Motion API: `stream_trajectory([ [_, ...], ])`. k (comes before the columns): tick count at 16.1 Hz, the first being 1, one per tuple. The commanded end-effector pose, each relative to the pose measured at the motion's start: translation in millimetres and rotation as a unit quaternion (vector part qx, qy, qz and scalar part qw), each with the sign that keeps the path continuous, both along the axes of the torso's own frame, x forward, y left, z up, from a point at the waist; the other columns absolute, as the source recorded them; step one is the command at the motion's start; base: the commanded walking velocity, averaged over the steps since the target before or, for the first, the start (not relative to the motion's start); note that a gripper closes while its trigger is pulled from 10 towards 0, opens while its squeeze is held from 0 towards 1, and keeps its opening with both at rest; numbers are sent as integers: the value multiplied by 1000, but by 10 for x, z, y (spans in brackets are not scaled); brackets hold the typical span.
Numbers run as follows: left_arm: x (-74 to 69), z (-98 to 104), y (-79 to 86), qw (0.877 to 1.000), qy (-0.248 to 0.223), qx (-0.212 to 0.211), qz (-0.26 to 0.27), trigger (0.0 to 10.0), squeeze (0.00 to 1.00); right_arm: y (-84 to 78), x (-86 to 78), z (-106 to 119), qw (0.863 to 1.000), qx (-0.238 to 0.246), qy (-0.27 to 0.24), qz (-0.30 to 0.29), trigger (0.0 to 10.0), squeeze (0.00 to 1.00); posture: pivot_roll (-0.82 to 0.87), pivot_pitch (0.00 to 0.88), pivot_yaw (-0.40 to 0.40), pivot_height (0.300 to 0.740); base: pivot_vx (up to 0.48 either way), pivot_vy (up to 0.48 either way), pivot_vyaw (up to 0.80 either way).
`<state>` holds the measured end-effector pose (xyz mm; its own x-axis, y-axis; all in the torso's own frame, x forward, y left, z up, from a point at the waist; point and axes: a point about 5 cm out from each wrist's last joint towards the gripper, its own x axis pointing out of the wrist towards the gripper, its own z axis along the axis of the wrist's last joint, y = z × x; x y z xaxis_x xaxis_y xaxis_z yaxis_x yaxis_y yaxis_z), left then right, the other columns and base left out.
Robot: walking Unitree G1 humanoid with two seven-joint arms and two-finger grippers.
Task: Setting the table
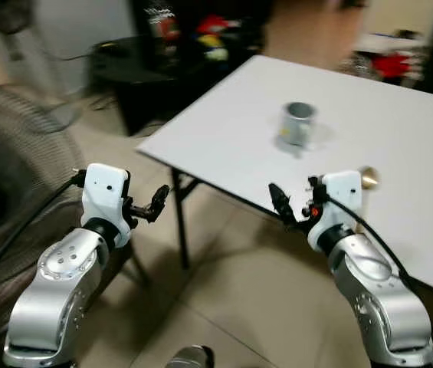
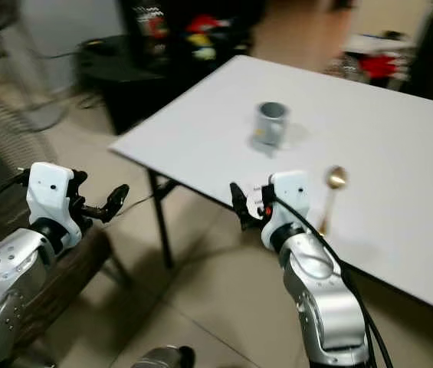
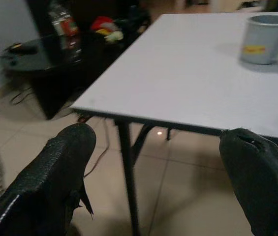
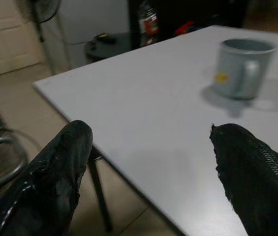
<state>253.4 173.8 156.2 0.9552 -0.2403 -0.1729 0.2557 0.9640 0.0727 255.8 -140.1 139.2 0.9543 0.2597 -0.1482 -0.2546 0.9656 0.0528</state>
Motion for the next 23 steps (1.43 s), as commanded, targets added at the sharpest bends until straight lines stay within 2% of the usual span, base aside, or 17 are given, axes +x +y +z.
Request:
stream_trajectory([
  [1,22,25,-22,1000,-9,3,-4,10000,0,-36,1,-5,1000,0,0,-5,10000,0,123,0,66,740,0,0,800],
  [10,99,5,-4,999,-15,28,15,10000,0,36,62,-51,999,26,16,20,10000,0,138,0,49,740,0,0,800],
  [13,39,-58,25,999,-9,32,18,10000,0,29,56,-95,999,39,28,16,10000,0,131,0,53,740,0,0,800],
  [19,50,-27,26,999,-14,24,21,10000,0,55,91,-65,999,40,24,24,10000,0,132,0,48,740,0,0,800],
  [20,39,-73,-4,999,-16,23,27,10000,0,27,131,-53,999,16,31,39,10000,0,129,0,29,740,0,0,800],
  [23,26,-65,-34,999,-20,18,31,10000,0,32,182,4,998,18,25,52,10000,0,139,0,4,740,0,0,800],
])
